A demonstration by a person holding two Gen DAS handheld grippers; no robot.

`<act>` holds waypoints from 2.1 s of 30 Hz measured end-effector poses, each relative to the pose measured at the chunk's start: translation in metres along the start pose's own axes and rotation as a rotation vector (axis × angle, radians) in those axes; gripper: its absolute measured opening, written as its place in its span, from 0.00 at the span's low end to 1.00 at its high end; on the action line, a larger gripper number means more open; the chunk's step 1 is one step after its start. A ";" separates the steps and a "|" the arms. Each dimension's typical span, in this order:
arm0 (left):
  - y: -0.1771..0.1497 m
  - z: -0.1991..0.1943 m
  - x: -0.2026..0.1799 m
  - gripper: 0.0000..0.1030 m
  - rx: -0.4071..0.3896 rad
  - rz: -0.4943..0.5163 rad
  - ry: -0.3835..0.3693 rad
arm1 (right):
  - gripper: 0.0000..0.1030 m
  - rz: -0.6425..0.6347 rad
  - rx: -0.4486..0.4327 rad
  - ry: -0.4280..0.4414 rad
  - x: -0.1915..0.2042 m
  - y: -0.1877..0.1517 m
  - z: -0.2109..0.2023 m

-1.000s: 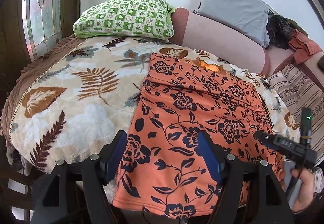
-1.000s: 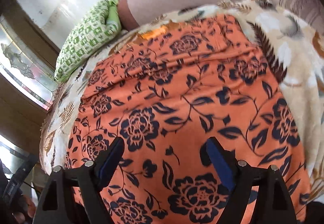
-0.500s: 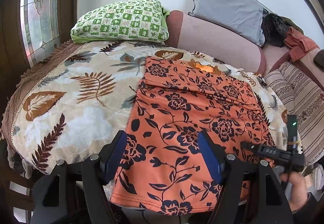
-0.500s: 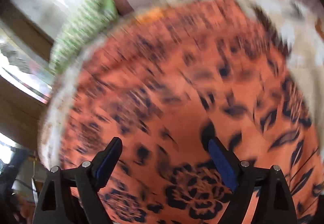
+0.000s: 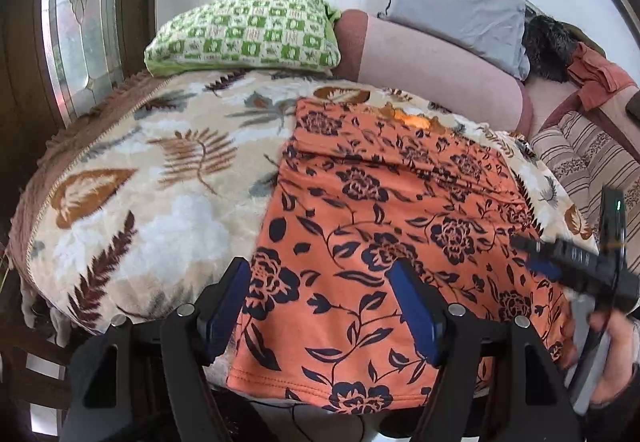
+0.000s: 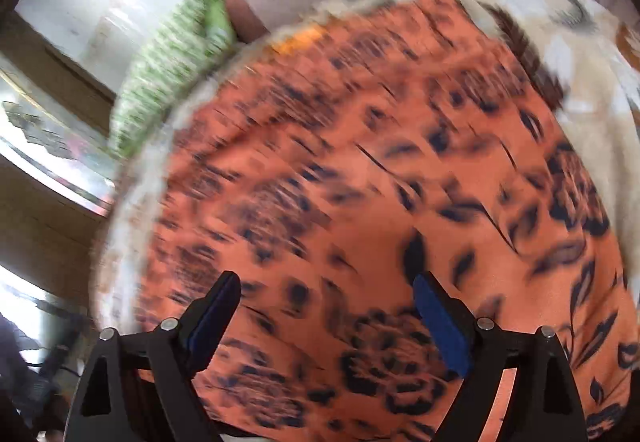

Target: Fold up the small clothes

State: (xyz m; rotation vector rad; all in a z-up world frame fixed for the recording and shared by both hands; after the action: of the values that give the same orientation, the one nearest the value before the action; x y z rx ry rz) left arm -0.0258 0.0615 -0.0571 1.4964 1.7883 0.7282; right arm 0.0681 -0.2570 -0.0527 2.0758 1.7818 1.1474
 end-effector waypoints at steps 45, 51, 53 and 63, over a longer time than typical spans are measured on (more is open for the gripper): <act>0.013 -0.014 -0.015 0.73 -0.035 0.004 -0.054 | 0.89 -0.101 -0.047 -0.064 0.024 0.033 0.020; 0.016 -0.014 -0.007 0.73 -0.042 -0.021 -0.048 | 0.89 -0.134 -0.128 -0.031 0.040 0.047 0.007; 0.017 -0.013 -0.008 0.73 -0.047 -0.016 -0.050 | 0.89 -0.137 -0.125 -0.048 0.043 0.054 0.008; 0.010 -0.005 -0.013 0.73 -0.040 -0.040 -0.090 | 0.89 -0.148 -0.148 -0.017 0.046 0.055 -0.019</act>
State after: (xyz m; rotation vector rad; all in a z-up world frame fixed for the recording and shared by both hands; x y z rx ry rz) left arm -0.0225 0.0507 -0.0442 1.4403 1.7212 0.6627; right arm 0.0974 -0.2365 0.0121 1.8335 1.7522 1.1784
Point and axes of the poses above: each gripper's, at about its wrist camera, not at the fingertips, and z roughly the way its jaws point, x to its left, y to its top, the point moved 2 cm from there along z, roughly the way its jaws point, and after that the axes turned 9 degrees about -x, right-handed, at the moved point
